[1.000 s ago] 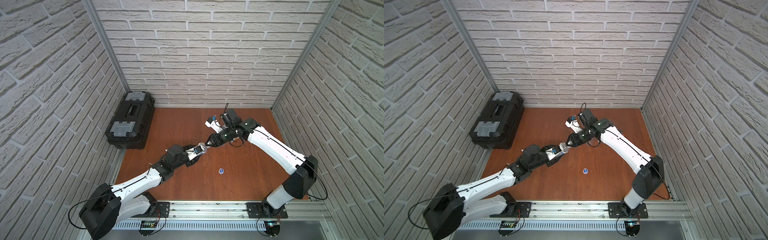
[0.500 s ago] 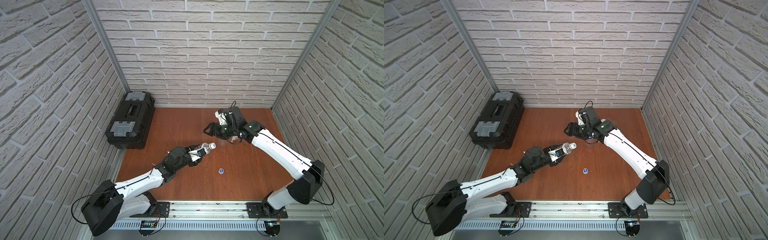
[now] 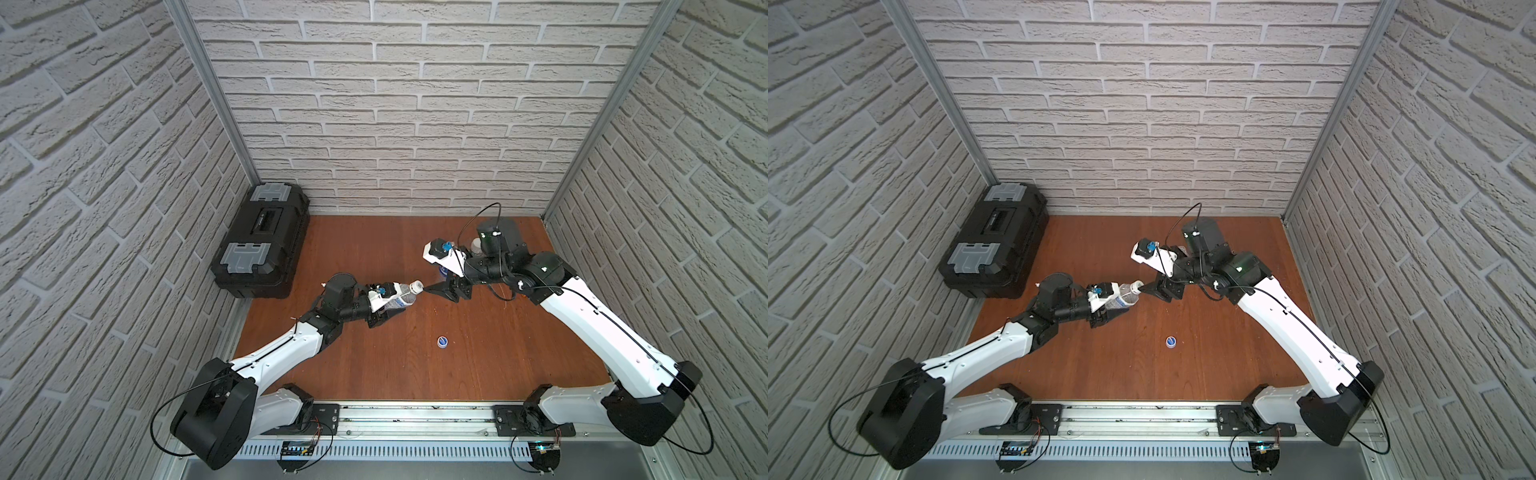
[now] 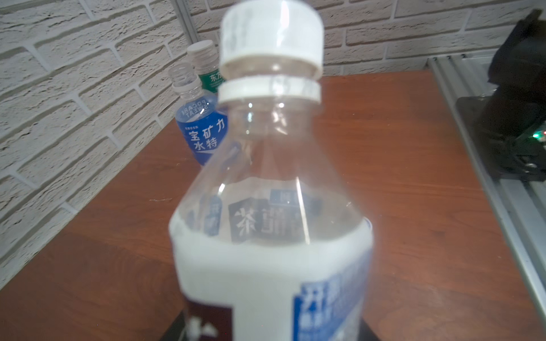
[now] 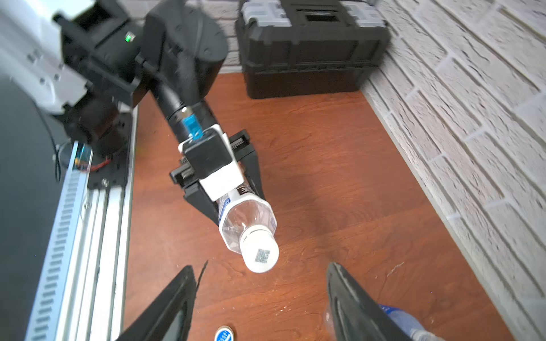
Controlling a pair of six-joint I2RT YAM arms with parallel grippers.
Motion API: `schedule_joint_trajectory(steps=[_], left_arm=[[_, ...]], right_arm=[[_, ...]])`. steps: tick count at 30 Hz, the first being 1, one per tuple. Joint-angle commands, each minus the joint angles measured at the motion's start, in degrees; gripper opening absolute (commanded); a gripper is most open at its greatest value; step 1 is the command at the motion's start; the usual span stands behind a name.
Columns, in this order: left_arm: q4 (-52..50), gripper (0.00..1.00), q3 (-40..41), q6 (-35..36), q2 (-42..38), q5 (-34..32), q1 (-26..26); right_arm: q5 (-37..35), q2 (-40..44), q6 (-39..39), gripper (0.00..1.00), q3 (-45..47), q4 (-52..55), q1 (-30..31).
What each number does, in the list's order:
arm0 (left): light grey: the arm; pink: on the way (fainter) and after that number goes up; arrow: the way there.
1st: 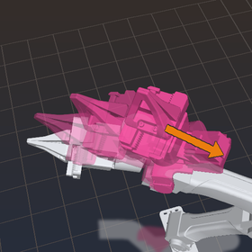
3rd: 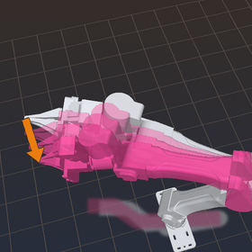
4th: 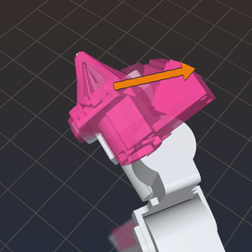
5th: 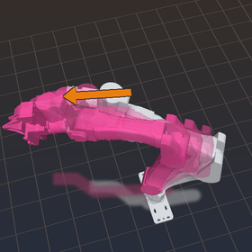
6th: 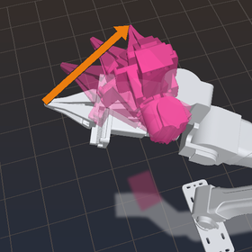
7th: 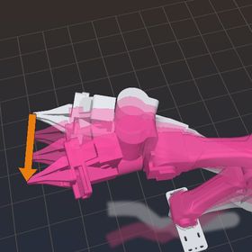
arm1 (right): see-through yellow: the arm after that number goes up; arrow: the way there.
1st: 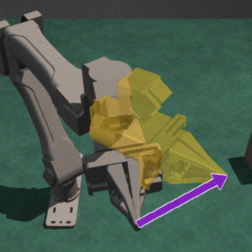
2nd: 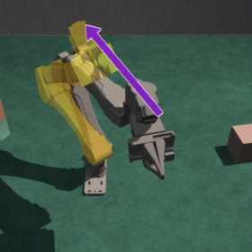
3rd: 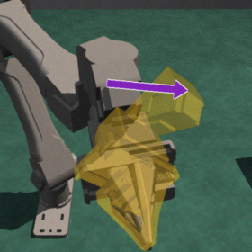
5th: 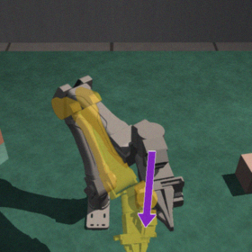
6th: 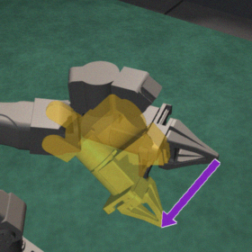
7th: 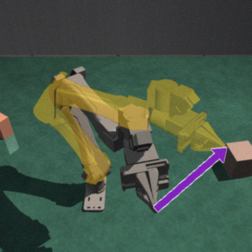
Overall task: Screw on the bottle caps
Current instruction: Screw the bottle cap onto the plastic bottle.
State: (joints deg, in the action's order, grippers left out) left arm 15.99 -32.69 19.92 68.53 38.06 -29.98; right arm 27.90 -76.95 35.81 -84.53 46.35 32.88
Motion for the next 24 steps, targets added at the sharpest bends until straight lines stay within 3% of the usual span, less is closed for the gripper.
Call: schedule_joint_trajectory(steps=[1,6,13,18,24], left_arm=[[-1.4,0.37,-1.6,-0.5,0.2,7.4,0.6],[-1.5,0.37,-1.9,-0.5,1.0,8.7,1.1],[-1.4,0.37,-2.1,-0.8,0.4,9.7,1.1],[-1.3,0.37,-2.1,-0.9,0.1,9.6,1.1],[-1.2,0.37,-2.0,-1.1,-0.2,9.7,1.1]], right_arm=[[5.4,-2.3,17.8,0.68,-3.0,6.6,0.1],[3.1,-6.2,25.2,0.62,-5.7,10.5,1.1],[2.5,-8.6,27.5,0.61,-7.0,11.7,1.2],[2.9,-10.0,27.7,0.49,-8.3,12.7,1.4],[3.5,-11.2,28.2,0.49,-9.5,13.2,1.7]])
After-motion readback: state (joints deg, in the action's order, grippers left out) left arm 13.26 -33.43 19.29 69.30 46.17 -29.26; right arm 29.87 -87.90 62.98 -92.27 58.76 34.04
